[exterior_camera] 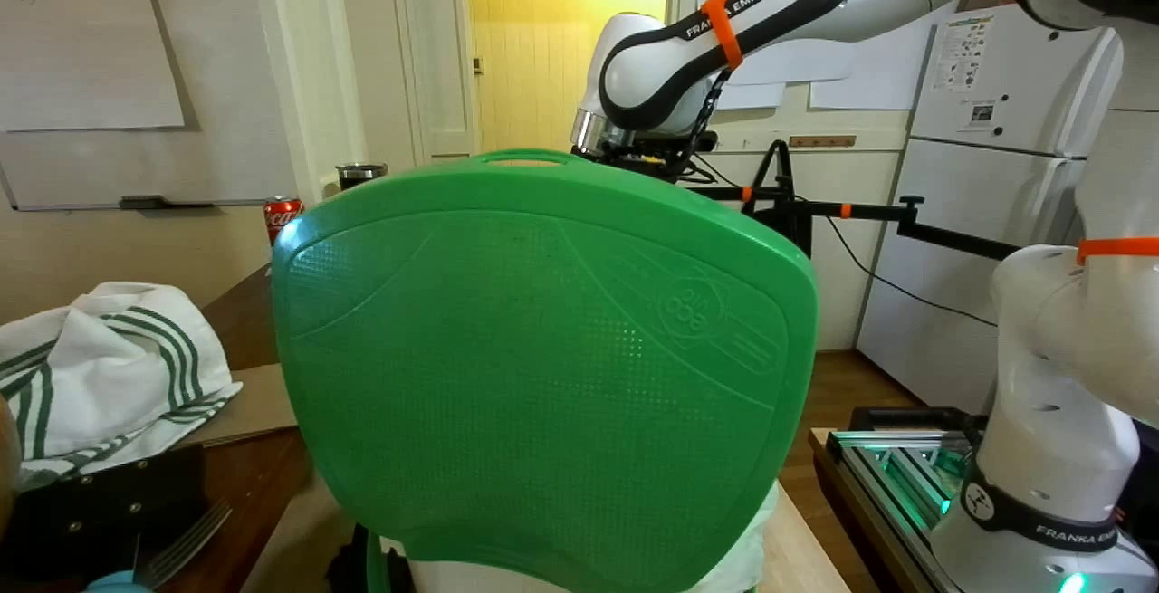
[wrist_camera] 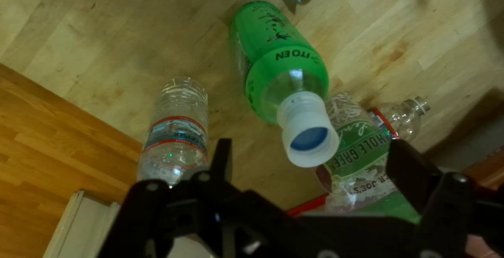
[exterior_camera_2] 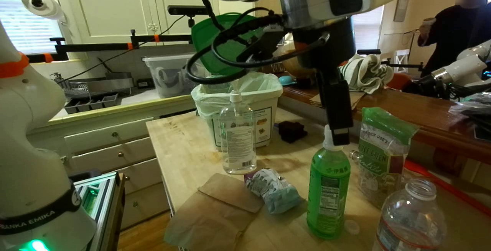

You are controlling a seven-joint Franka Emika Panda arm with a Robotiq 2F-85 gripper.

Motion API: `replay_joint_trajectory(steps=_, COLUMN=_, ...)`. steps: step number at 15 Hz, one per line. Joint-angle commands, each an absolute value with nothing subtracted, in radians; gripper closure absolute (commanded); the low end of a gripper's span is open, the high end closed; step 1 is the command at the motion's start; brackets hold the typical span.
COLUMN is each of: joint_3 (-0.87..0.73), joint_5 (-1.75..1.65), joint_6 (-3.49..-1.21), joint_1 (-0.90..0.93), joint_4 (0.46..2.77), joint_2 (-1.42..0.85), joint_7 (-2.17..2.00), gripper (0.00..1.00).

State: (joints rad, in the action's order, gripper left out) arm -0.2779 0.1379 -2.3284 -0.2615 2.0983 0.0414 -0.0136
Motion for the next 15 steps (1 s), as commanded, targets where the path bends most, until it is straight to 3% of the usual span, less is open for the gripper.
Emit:
replay_joint_trajectory(steps=1, joint_3=-0.275, joint_5=0.138, joint_6=-2.316, joint_1=-0.263, joint_4=2.121, joint_2=0.079, joint_7=-0.008, gripper=0.0)
replay_joint_trajectory(steps=15, joint_3=-0.257, joint_5=0.074, joint_6=-2.255, joint_1=-0.255, joint_4=2.154, joint_2=0.193, joint_7=0.023, gripper=0.0)
